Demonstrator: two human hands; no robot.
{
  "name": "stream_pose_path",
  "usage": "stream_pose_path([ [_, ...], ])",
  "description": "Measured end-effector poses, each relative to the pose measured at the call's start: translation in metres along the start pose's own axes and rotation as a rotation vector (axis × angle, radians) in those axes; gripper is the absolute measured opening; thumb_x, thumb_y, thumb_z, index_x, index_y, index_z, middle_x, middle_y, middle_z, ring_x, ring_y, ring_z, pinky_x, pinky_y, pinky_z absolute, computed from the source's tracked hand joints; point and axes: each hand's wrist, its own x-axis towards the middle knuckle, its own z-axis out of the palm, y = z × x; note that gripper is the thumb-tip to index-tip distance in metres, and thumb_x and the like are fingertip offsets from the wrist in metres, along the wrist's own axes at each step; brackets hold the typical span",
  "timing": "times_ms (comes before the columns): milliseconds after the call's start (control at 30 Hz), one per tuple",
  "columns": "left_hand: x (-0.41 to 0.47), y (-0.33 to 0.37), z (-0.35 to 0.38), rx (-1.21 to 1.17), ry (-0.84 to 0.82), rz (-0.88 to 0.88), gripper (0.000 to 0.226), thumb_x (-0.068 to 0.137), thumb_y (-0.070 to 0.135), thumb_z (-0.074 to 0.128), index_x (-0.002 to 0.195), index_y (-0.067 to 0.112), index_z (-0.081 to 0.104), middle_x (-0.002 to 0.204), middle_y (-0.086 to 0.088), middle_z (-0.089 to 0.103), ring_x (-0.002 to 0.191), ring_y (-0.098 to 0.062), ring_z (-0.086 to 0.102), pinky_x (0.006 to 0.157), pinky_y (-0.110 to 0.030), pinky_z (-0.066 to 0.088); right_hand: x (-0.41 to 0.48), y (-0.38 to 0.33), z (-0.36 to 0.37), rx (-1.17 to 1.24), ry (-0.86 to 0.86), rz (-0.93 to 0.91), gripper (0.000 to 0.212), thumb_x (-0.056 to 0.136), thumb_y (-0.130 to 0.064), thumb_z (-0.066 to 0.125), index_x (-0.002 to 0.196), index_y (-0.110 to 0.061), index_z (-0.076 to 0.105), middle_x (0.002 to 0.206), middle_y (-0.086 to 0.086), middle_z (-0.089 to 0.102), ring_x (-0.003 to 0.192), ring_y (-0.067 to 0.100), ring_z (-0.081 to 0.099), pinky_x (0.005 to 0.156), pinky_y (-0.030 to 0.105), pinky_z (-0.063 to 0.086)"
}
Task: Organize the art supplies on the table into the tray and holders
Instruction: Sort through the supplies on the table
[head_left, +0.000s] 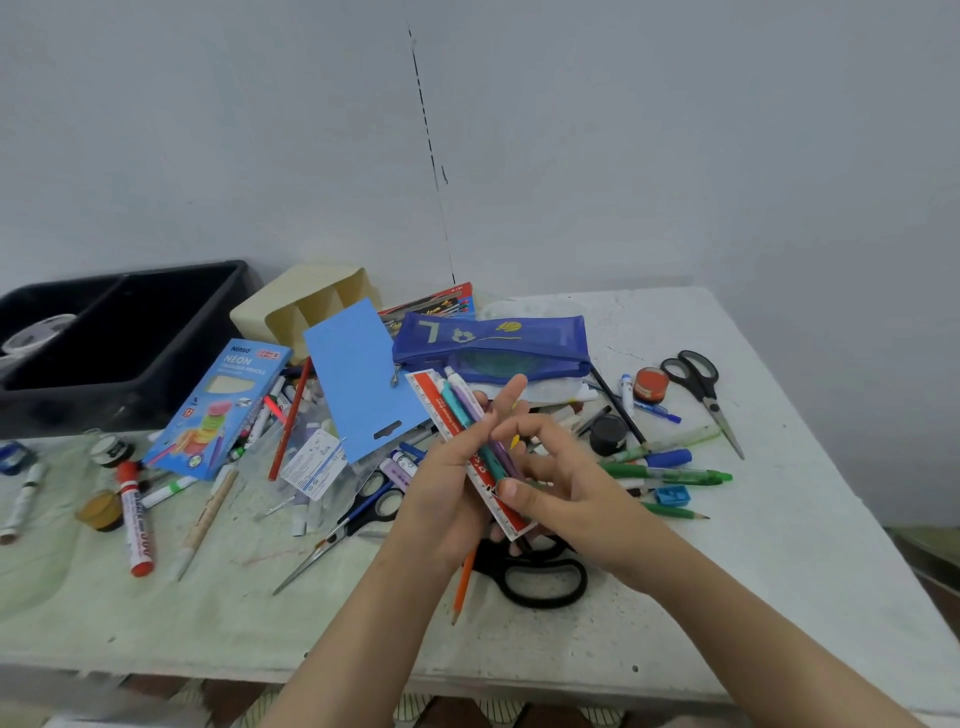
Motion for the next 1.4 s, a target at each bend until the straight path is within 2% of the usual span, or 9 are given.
stream_pose_path([
  [167,0.009,0.003,-0.002,-0.026,0.015,-0.007,0.02,0.083,0.02,0.05,0.102,0.018,0.058,0.117,-0.005,0.067,0.121,-0.022,0.054,0.102,-0.04,0.04,-0.001,0.0,0.002,0.161,0.051,0.019,0.019,0.092,-0.003,0.052,0.108,-0.01,0.061,0.089,0.01,0.068,0.066,0.024,0.064,0.055,0.026,0.053],
  [333,0.014,0.014,-0.011,0.104,0.006,-0.015,0.04,0.084,0.025,0.05,0.121,0.011,0.054,0.121,-0.009,0.065,0.116,-0.023,0.058,0.092,-0.038,0.048,-0.001,0.0,0.0,0.21,0.138,0.032,0.024,0.091,0.001,0.053,0.108,-0.008,0.066,0.074,0.005,0.067,0.059,0.015,0.061,0.053,0.023,0.05],
  [467,0.017,0.03,-0.016,0.262,0.066,0.16,0.032,0.086,0.023,0.051,0.112,0.006,0.058,0.109,-0.01,0.068,0.097,-0.021,0.066,0.087,-0.034,0.053,-0.002,0.0,-0.004,0.206,0.207,0.052,0.025,0.09,0.0,0.055,0.105,-0.014,0.07,0.076,0.004,0.069,0.06,0.015,0.06,0.055,0.023,0.05],
  [567,0.026,0.047,-0.025,0.569,0.236,0.406,0.022,0.096,0.01,0.047,0.115,0.015,0.057,0.107,-0.003,0.068,0.101,-0.014,0.065,0.088,-0.025,0.052,-0.004,-0.002,-0.009,0.217,0.245,0.074,0.026,0.089,0.0,0.055,0.101,-0.017,0.071,0.082,0.001,0.072,0.061,0.011,0.061,0.058,0.023,0.054],
  [733,0.044,0.08,-0.052,1.415,0.178,0.751,0.026,0.091,0.005,0.054,0.097,0.029,0.064,0.119,0.008,0.056,0.108,0.012,0.046,0.095,-0.023,0.039,-0.006,0.003,-0.011,0.26,0.325,0.089,0.028,0.088,-0.001,0.057,0.094,-0.021,0.075,0.094,0.008,0.072,0.067,0.019,0.058,0.064,0.026,0.053],
  [900,0.078,0.099,-0.072,2.181,0.004,0.595,0.028,0.093,0.014,0.051,0.115,0.021,0.067,0.149,-0.007,0.036,0.141,-0.025,0.021,0.114,-0.042,0.007,0.002,0.008,-0.005,0.279,0.396,0.138,0.028,0.089,0.0,0.056,0.096,-0.02,0.075,0.082,0.005,0.069,0.063,0.014,0.056,0.063,0.025,0.05],
  [967,0.083,0.101,-0.071,2.213,-0.017,0.598,0.034,0.092,0.007,0.046,0.119,0.013,0.065,0.137,-0.008,0.051,0.136,-0.027,0.034,0.112,-0.045,0.014,0.008,0.008,-0.001,0.274,0.436,0.143,0.027,0.089,0.001,0.056,0.097,-0.018,0.074,0.079,0.002,0.069,0.062,0.012,0.055,0.062,0.025,0.049],
  [1100,0.08,0.107,-0.066,2.044,-0.048,0.845,0.032,0.076,0.001,0.047,0.094,0.003,0.073,0.089,-0.011,0.073,0.083,-0.033,0.067,0.076,-0.039,0.048,0.025,0.005,0.006,0.322,0.567,0.121,0.025,0.091,0.0,0.054,0.098,-0.016,0.072,0.075,-0.002,0.07,0.058,0.006,0.058,0.053,0.02,0.048],
  [1400,0.076,0.105,-0.053,1.801,-0.001,0.849,0.032,0.086,0.003,0.058,0.117,0.007,0.066,0.116,-0.008,0.067,0.11,-0.024,0.058,0.089,-0.024,0.038,0.095,-0.008,0.028,0.579,0.862,0.07,0.022,0.096,-0.004,0.05,0.114,-0.007,0.061,0.086,0.005,0.06,0.06,0.013,0.048,0.052,0.022,0.043],
])
